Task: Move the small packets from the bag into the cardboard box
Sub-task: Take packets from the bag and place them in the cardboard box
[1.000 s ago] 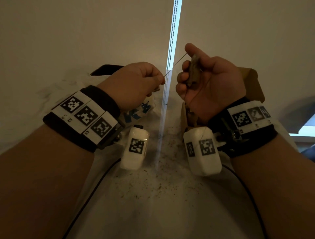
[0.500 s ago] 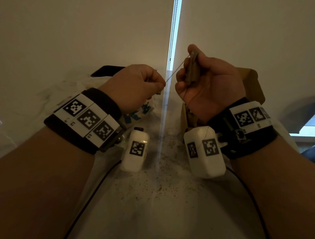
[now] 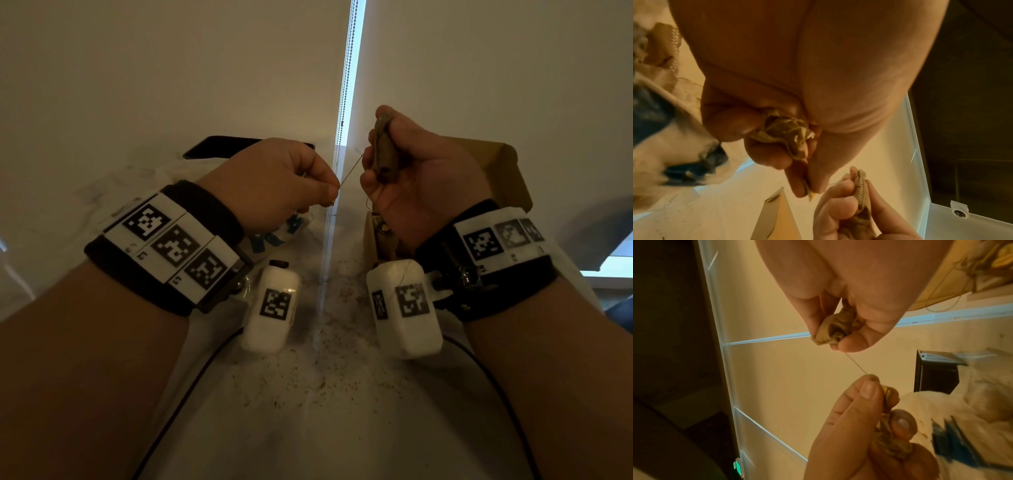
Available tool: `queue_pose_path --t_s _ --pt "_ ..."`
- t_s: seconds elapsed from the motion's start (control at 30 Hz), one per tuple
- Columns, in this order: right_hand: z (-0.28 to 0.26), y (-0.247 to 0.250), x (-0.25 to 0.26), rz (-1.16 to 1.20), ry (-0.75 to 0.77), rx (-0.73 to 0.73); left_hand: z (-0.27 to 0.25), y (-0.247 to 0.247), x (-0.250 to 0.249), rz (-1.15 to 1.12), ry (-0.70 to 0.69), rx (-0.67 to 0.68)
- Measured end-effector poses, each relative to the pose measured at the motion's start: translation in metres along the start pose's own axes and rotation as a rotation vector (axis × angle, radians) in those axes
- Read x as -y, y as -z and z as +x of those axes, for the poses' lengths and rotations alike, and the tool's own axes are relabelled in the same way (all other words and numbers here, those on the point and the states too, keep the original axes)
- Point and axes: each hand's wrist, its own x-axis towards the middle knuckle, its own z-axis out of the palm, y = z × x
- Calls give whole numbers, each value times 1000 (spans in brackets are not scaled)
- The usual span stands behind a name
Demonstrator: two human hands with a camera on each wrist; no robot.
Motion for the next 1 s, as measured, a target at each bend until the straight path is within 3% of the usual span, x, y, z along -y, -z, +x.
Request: queue_pose_path --t_s 0.17,0.33,0.5,0.7,1.0 --pt "5 3 -2 -58 -11 -106 -3 1 -3 -25 -26 35" --pt "5 4 -8 -265 -10 -170 -5 -1 -6 -189 -36 57" --pt "3 -10 -9 -596 -112 -53 -4 -9 -13 -441 -17 -32" --pt "0 -8 -13 -337 -63 50 -1 -12 -10 -491 37 -214" --pt "0 4 1 -553 -72 240 -1 -14 -13 -524 104 -180"
